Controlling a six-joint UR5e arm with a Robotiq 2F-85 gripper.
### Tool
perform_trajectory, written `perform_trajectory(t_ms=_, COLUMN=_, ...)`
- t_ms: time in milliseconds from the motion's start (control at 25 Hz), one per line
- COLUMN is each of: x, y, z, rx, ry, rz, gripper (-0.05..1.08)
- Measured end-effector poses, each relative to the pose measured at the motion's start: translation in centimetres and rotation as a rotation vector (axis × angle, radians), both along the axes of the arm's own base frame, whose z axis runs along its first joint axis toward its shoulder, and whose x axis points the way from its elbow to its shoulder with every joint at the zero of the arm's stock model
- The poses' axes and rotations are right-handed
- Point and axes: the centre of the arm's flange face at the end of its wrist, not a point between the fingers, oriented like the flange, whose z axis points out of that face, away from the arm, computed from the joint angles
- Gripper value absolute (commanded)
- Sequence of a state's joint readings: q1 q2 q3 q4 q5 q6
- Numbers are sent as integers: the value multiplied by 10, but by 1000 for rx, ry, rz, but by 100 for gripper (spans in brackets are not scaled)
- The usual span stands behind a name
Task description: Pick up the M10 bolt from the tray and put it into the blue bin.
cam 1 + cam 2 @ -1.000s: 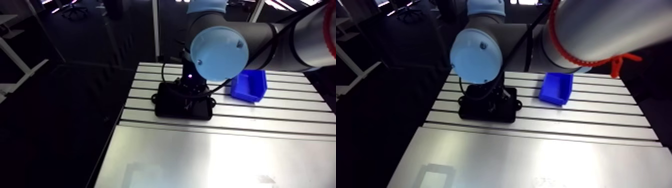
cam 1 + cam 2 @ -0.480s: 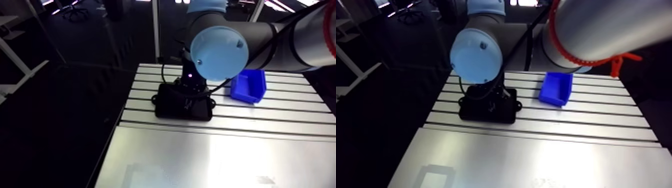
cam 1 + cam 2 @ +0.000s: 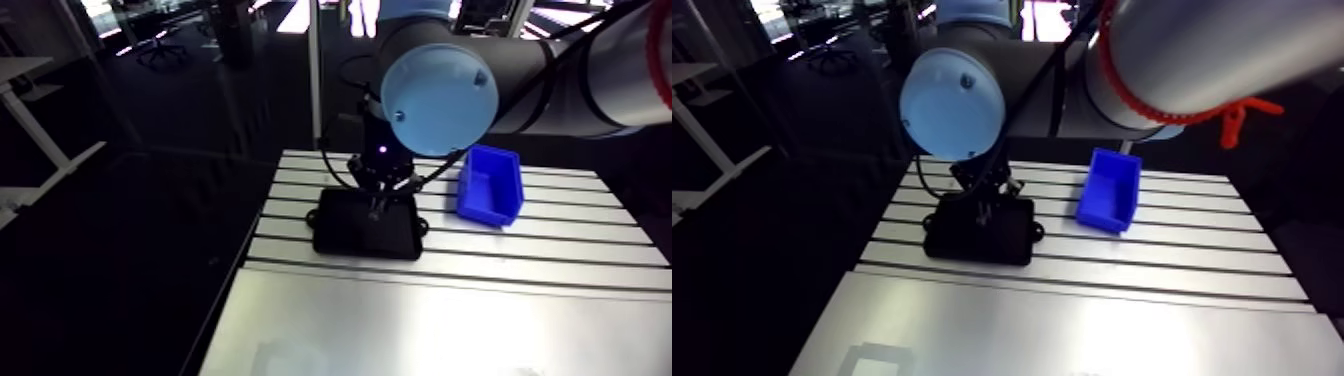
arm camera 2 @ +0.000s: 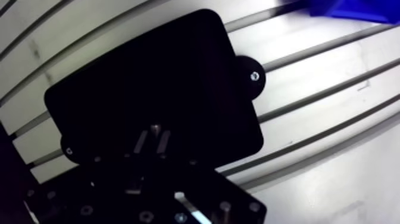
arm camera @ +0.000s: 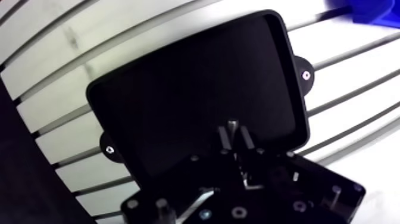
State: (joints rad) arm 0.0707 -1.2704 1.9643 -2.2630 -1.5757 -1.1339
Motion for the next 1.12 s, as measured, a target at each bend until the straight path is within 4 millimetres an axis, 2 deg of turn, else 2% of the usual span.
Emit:
perform_trajectory(t_ms=240, x=10, y=0, z=31, rx=1, ry=5, rz=140, gripper=105)
perform_trajectory(t_ms=600, x=25, y=5, z=89, rx=32, ry=29, rz=357, gripper=106)
perform_trajectory(t_ms=880, x=25, y=18, z=120, rx=79, ry=57, rz=549, gripper=106)
perform_trajectory(t_ms=1120, x=24, y=40, z=144, rx=101, ry=74, rz=728, gripper=106)
